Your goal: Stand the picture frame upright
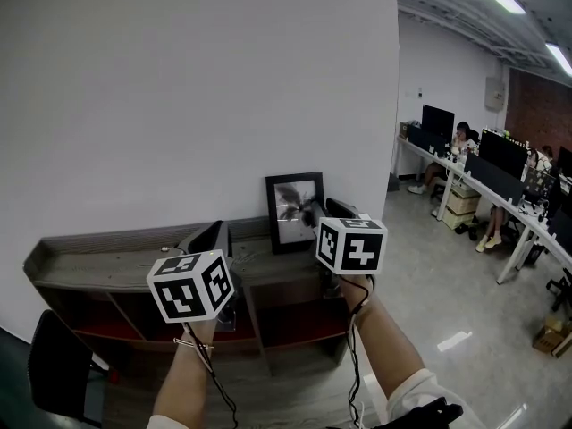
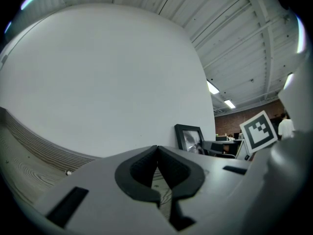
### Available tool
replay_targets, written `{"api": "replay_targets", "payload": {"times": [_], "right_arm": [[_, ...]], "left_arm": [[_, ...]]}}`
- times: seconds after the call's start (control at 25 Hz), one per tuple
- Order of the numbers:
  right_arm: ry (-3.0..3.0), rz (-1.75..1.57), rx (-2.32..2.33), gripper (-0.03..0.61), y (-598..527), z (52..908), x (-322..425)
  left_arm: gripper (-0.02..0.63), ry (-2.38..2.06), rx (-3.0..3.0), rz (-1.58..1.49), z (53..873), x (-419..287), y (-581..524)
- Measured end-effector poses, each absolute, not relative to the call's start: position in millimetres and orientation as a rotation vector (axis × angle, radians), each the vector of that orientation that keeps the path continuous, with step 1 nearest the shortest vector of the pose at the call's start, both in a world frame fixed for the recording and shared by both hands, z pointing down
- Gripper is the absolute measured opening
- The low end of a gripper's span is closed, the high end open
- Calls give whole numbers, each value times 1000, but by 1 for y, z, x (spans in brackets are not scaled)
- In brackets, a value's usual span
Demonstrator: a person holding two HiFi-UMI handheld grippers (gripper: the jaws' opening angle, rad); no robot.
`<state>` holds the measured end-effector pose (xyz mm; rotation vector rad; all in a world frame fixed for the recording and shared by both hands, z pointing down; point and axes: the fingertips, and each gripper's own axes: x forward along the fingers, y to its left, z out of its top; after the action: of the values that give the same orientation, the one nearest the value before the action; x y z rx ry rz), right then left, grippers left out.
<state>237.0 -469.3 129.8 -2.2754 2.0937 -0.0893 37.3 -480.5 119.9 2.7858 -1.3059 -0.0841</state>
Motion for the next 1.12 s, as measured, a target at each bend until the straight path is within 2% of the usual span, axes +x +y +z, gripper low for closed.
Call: {"api": "replay_targets", "payload": {"times": [0.4,1.12], "right_arm": [[2084,-65,-2259,106,-465,127,238],[2117,-48,-2215,104,-438,126,234]], "left_arm": [[13,-1294,2784,-73,125,43,-478],[13,-1297,2784,-90,126,49,-458]]}}
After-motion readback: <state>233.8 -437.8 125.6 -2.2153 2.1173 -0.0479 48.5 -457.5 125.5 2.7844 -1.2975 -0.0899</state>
